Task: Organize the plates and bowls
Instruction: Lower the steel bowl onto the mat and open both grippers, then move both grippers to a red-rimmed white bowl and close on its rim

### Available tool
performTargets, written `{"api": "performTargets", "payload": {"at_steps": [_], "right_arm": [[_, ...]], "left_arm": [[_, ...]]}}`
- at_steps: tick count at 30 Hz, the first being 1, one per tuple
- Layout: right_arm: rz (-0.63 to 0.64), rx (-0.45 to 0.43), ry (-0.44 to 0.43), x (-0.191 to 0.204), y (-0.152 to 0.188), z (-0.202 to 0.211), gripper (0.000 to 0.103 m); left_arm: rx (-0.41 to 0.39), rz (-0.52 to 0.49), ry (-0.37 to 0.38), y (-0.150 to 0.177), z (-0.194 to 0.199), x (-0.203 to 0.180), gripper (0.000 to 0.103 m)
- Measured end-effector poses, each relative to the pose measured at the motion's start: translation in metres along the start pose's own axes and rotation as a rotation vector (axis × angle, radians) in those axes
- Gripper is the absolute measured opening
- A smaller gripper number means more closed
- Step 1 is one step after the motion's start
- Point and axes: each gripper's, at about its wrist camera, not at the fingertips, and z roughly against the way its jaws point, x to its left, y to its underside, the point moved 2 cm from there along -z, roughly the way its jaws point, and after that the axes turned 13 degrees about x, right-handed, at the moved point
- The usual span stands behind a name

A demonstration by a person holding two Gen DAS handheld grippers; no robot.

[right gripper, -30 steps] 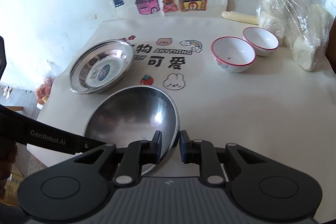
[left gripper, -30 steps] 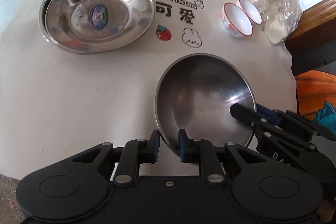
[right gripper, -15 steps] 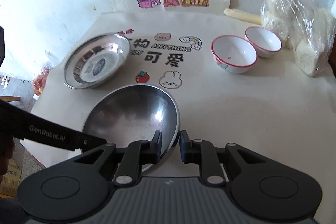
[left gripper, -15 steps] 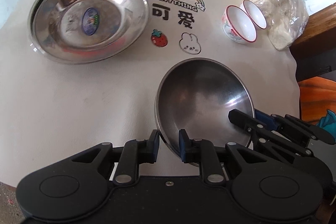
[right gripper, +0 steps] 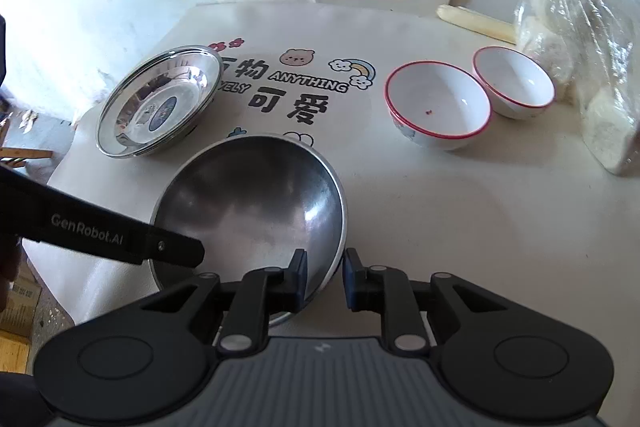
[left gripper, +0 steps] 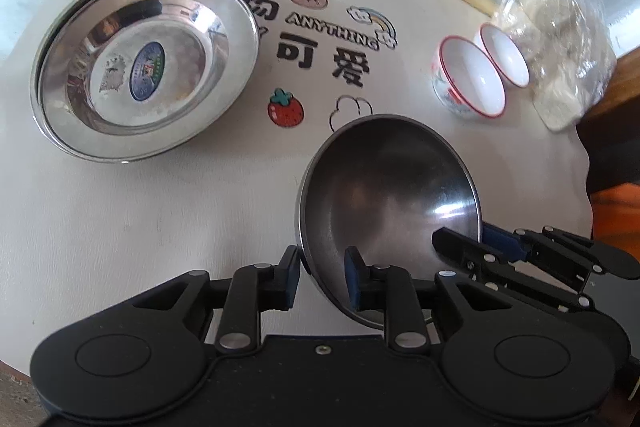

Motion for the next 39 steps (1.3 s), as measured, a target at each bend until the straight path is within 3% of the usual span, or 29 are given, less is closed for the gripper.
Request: {"api": "performTargets", "payload": {"at_steps": [4,8,13,18,20,21,23,33,39], "right_arm": [[0.033,-0.002,-0.032,-0.005,-0.002,-0.002,0.025],[0.060,0.002,-0.053,-0.007,-0.004,-0.002,0.030],[0.065,-0.011,-0.054,-0.013,-0.007,0.003,0.036],[0.041,-0.036,-0.063,-0.024,-0.007,0.012,0.057],[0.024,-0.050,-0.064,-0.029,-0.008,0.016,0.072],[0.015,-0.056,-0.062,-0.032,-0.008,0.017,0.078],[-0.007,-0.067,-0.049,-0.038,-0.009,0.019,0.103],[-0.138,-0.099,0.060,-0.078,-0.006,0.019,0.103],[-0.215,-0.127,0.066,-0.106,-0.006,0.014,0.103]], "left_arm": [[-0.016,0.019,-0.001,0.000,0.001,-0.001,0.031],[-0.015,0.039,-0.002,0.001,0.002,-0.002,0.054],[-0.027,0.058,-0.007,0.000,0.012,-0.001,0.073],[-0.090,0.062,-0.020,-0.001,0.034,0.000,0.090],[-0.154,0.063,-0.023,-0.002,0.045,0.000,0.100],[-0.182,0.055,-0.025,-0.004,0.049,-0.002,0.102],[-0.226,0.030,-0.041,-0.011,0.055,-0.007,0.102],[-0.304,-0.120,-0.067,-0.079,0.045,-0.063,0.102],[-0.218,-0.199,-0.089,-0.122,0.009,-0.093,0.102]]}}
